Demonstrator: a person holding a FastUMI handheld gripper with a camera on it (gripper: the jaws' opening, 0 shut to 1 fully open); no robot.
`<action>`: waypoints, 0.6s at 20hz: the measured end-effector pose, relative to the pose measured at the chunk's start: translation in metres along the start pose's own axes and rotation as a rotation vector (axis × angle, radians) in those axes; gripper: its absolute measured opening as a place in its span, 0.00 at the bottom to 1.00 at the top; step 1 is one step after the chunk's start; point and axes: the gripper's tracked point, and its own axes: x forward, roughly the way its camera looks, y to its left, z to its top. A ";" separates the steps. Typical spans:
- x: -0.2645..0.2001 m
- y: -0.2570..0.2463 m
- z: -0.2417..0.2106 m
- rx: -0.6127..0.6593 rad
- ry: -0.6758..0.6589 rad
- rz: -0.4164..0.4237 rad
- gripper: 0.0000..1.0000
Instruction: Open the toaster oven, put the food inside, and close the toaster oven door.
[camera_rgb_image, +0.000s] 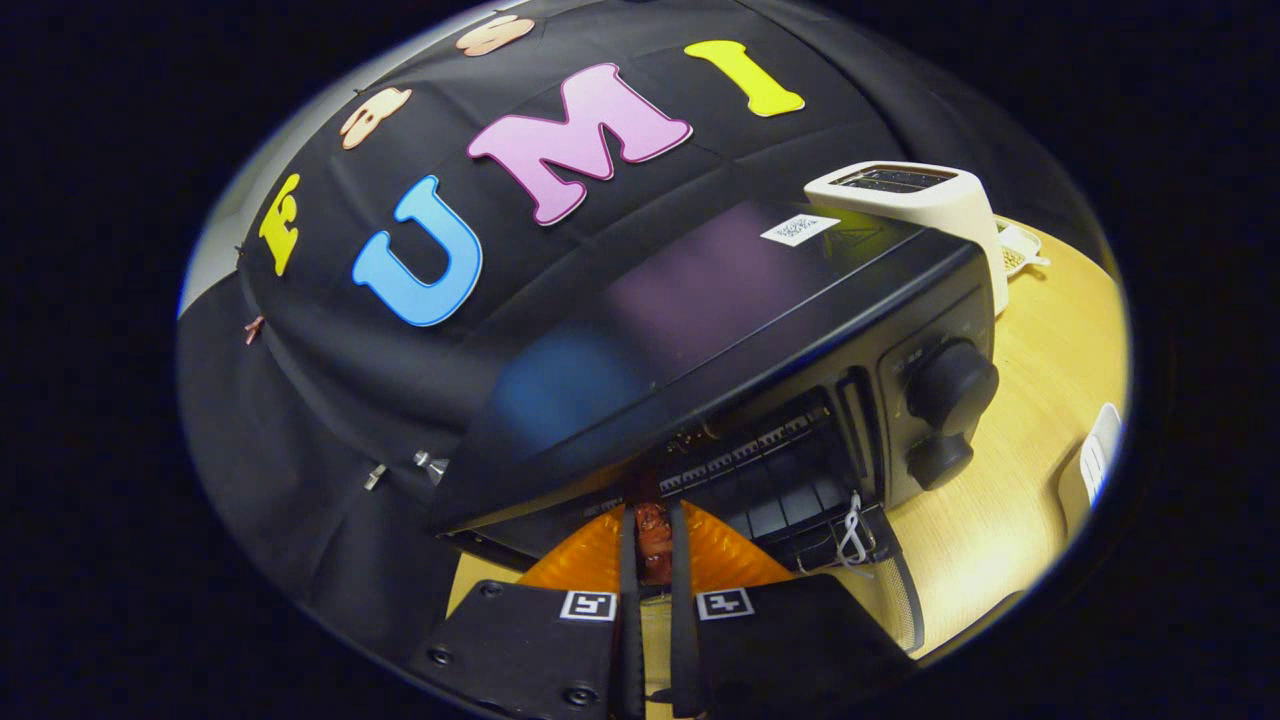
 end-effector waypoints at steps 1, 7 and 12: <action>0.004 -0.002 -0.002 -0.005 -0.001 -0.016 0.15; -0.005 -0.008 -0.006 -0.129 0.001 -0.030 0.41; -0.033 -0.006 -0.024 -0.235 0.063 -0.011 0.94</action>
